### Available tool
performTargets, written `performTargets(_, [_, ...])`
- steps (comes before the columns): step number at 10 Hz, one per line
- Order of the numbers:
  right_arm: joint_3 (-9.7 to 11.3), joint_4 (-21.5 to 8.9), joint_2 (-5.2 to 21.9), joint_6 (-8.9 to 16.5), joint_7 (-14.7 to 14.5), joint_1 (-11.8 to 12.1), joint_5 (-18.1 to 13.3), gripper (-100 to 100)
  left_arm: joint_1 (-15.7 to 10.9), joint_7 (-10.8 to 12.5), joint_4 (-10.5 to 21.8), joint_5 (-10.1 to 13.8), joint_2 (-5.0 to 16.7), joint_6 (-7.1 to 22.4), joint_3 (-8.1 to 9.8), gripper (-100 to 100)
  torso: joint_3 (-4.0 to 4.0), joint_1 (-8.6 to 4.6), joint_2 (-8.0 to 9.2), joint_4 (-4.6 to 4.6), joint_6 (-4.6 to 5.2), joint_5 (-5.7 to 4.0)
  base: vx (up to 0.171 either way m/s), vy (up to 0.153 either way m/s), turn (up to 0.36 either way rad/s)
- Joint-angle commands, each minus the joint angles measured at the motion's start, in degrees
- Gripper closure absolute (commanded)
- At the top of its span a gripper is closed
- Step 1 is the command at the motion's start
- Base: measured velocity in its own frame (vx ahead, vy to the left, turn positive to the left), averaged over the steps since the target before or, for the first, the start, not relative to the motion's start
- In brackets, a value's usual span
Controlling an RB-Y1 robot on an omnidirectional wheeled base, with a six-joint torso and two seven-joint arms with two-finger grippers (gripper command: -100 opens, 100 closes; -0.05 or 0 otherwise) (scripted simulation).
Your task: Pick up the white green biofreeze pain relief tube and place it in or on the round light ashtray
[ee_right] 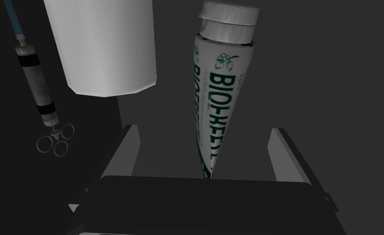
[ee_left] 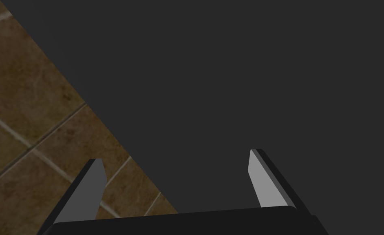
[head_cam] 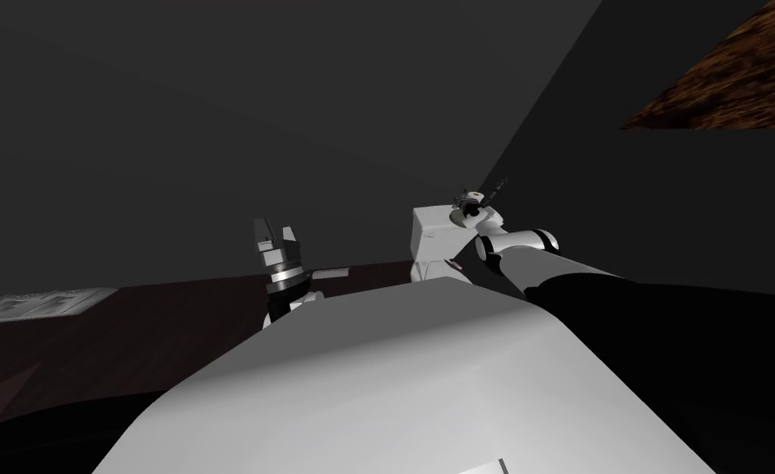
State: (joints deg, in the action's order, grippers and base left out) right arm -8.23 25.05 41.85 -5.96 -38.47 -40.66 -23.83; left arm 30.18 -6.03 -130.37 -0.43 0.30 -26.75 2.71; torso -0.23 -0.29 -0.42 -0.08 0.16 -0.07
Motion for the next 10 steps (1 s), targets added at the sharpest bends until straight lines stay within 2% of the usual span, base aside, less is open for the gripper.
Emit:
performTargets(1, [0.66,1.67,0.50,0.67,0.98,1.20,0.44,-100,0.00,0.00,0.00,0.00,0.00,0.00,0.00,0,0.00,0.00,0.00,0.00,0.00,0.00,0.025,0.012,0.020])
performTargets(2, [1.26,3.49,1.59,1.17,2.17,2.95,1.13,-100,0.00,0.00,0.00,0.00,0.00,0.00,0.00,0,0.00,0.04,0.00,0.00,0.00,0.01,0.032,0.024,0.039])
performTargets(3, [1.26,3.49,1.59,1.17,2.17,2.95,1.13,-100,0.00,0.00,0.00,0.00,0.00,0.00,0.00,0,-0.01,0.09,-0.03,0.00,0.00,0.02,0.026,0.017,0.022])
performTargets(4, [1.86,5.30,2.67,1.66,3.36,4.71,1.81,-100,0.00,0.00,0.00,0.00,0.00,0.00,0.00,0,-0.01,0.08,-0.01,0.00,0.00,0.02,0.027,0.020,0.046])
performTargets(5, [1.86,5.30,2.67,1.66,3.36,4.71,1.81,-100,0.00,0.00,0.00,0.00,0.00,0.00,0.00,0,-0.01,0.08,-0.02,0.00,0.00,0.02,0.021,0.013,0.023])
performTargets(8, [3.66,10.37,5.93,3.14,6.93,9.89,3.87,-100,0.00,0.00,0.00,0.00,0.00,0.00,0.00,0,-0.02,0.08,-0.04,-0.01,0.00,0.03,0.037,0.022,0.060])
performTargets(9, [3.66,10.59,5.93,3.14,6.93,9.98,3.87,-100,0.00,0.00,0.00,0.00,0.00,0.00,0.00,0,-0.04,0.13,-0.06,-0.02,-0.01,0.03,0.035,0.021,0.022])
performTargets(10, [4.27,12.23,7.02,3.63,8.12,11.73,4.56,-100,0.00,0.00,0.00,0.00,0.00,0.00,0.00,0,-0.03,0.10,-0.05,-0.01,0.00,0.03,0.037,0.018,0.043])
